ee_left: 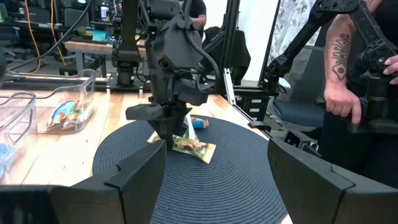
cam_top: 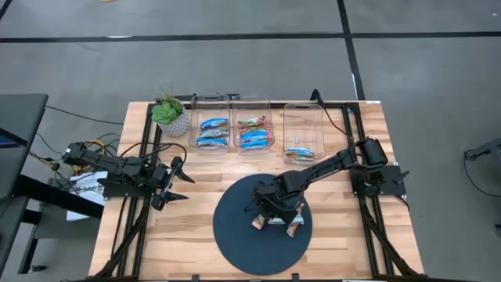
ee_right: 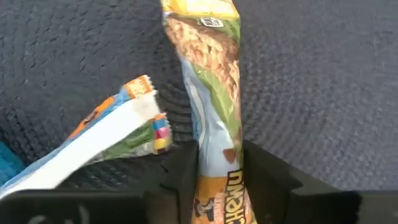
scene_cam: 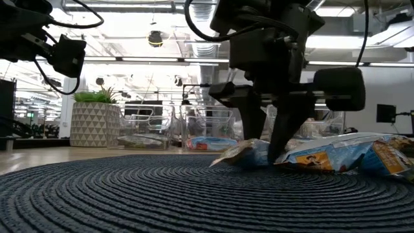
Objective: Pick and place Granola Bars by type
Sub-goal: Put the yellow granola bar into the right transparent bin
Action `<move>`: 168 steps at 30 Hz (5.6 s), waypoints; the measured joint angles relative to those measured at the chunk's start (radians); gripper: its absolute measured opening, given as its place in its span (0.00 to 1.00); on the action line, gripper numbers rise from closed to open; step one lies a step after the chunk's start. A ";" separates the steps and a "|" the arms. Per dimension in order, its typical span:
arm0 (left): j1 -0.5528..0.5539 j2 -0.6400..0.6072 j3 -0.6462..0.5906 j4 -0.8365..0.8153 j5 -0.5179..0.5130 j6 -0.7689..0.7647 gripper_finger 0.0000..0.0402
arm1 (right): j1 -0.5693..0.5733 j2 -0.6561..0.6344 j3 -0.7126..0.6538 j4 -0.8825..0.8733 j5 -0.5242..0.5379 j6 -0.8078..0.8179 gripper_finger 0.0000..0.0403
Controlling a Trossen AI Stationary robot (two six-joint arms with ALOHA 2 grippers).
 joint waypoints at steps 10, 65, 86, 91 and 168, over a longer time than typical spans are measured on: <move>0.000 0.000 0.000 0.000 0.000 0.000 0.68 | -0.005 -0.001 0.000 -0.005 0.019 0.002 0.15; 0.000 0.000 0.000 0.000 0.000 0.000 0.68 | -0.526 -0.528 0.000 -0.083 0.080 0.390 0.07; 0.000 0.000 0.000 0.000 0.000 0.000 0.68 | -0.748 -0.527 0.000 -0.459 0.156 0.386 0.07; 0.000 0.000 0.000 0.000 0.000 0.000 0.68 | -0.772 -0.527 0.000 -0.561 0.156 0.385 0.08; 0.000 0.000 0.000 0.000 0.000 0.000 0.68 | -0.777 -0.464 -0.225 -0.341 0.122 0.318 0.16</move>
